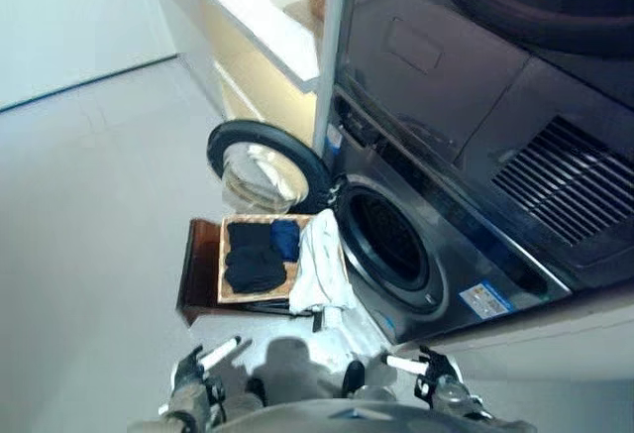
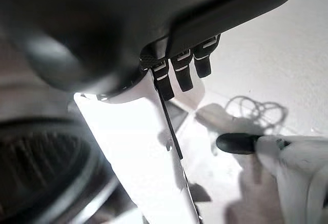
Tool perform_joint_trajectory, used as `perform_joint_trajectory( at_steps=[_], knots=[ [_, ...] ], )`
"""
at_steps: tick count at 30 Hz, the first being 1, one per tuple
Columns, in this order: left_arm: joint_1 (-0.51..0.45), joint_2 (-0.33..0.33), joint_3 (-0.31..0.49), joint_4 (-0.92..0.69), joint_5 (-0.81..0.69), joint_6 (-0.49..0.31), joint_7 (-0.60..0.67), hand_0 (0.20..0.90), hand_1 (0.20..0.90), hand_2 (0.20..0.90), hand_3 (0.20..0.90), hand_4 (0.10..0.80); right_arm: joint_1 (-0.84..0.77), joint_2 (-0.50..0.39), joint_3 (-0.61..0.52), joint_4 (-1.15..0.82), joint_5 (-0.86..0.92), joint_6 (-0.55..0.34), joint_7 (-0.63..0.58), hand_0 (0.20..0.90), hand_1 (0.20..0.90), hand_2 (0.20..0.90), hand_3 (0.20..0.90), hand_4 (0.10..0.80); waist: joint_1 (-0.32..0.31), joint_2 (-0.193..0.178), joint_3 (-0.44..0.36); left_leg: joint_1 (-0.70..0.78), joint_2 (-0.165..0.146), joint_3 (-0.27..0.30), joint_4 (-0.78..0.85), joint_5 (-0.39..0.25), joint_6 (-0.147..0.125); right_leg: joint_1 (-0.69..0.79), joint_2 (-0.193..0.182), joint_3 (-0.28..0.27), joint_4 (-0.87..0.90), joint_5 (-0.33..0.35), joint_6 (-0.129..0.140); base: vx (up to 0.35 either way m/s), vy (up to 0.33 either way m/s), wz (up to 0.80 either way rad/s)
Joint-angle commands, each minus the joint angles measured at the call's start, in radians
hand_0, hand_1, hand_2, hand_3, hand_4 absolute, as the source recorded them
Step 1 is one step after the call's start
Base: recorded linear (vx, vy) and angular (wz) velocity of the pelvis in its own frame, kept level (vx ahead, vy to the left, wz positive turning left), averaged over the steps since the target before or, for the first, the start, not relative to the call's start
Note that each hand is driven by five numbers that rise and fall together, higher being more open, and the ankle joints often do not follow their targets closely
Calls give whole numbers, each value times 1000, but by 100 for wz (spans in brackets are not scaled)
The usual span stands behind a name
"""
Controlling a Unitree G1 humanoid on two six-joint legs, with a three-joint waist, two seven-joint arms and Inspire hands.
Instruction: Pick up the clothes and place them into the washing machine
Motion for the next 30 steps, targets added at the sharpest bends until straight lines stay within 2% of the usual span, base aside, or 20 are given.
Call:
perform_joint_trajectory(
  at_steps=[1, 2, 3, 4, 7, 8, 12, 18, 23, 30],
  knots=[
    [-9, 19, -8, -12, -81, -42, 12, 900, 900, 900, 900, 800, -98, -32, 17, -35, -8, -35, -45, 900, 900, 900, 900, 800, 16, -20, 33, -22, 30, -54, -143, 62, -42, 41, -13, 9, 61, -97, 95, 160, 103, -2],
    [-4, 21, -1, -6, -91, -42, 17, 900, 900, 900, 900, 800, -104, -31, 19, -38, -4, -36, -46, 900, 900, 900, 900, 800, 23, -13, 25, -17, 75, -57, -228, 106, -46, 40, -9, 14, 69, -107, 104, 175, 142, -10],
    [-4, 24, 2, 2, -93, -39, 23, 900, 900, 900, 900, 800, -118, -33, 26, -42, 1, -36, -47, 900, 900, 900, 900, 800, 32, -2, 25, -19, 100, -72, -305, 149, -46, 40, -2, 22, 82, -127, 104, 159, 165, -8],
    [-1, 25, 1, 6, -87, -39, 25, 900, 900, 900, 900, 800, -124, -36, 28, -45, -2, -34, -47, 900, 900, 900, 900, 800, 35, 5, 28, -10, 104, -71, -331, 156, -45, 46, 0, 29, 92, -135, 104, 148, 191, -11],
    [-5, 40, -9, 10, -66, -32, 19, 900, 900, 900, 900, 800, -147, -36, 28, -59, -10, -32, -51, 900, 900, 900, 900, 800, 40, 12, 31, -13, 73, -32, -315, 144, -43, 55, -36, 28, 93, -126, 120, 125, 226, -17],
    [-10, 50, -10, 1, -66, -40, 19, 900, 900, 900, 900, 800, -176, -24, 34, -71, 0, -33, -59, 900, 900, 900, 900, 800, 51, 10, 29, -4, 56, -1, -342, 144, -37, 40, -58, 41, 73, -95, 133, 72, 188, -21],
    [-20, 55, -10, -12, -75, -50, 26, 900, 900, 900, 900, 800, -224, -13, 69, -111, -12, -34, -63, 900, 900, 900, 900, 800, 76, 6, 50, -14, 45, 25, -337, 139, -21, -3, -80, 61, 67, -72, 142, 1, 144, -41],
    [-70, 35, -61, -28, -82, -62, 58, 900, 900, 900, 900, 800, -314, 16, 121, -205, -5, -51, -94, 900, 900, 900, 900, 800, 68, -11, 117, -90, 62, 29, -254, 136, -34, -35, -80, 42, 75, -68, 135, -18, 11, -11],
    [-103, 26, -132, -72, -54, -62, 63, 900, 900, 900, 900, 800, -426, 12, 134, -251, 11, -61, -127, 900, 900, 900, 900, 800, 64, -16, 143, -117, 78, 24, -261, 154, -45, -66, -74, 30, 90, -69, 138, -1, -1, 2],
    [-94, 17, -136, -85, -117, -75, 61, 900, 900, 900, 900, 800, -554, 6, 93, -222, 92, -87, -156, 900, 900, 900, 900, 800, 85, -9, 167, -119, 89, 14, -298, 177, -56, -78, -67, 10, 88, -67, 140, -4, 1, 9]
  ],
)
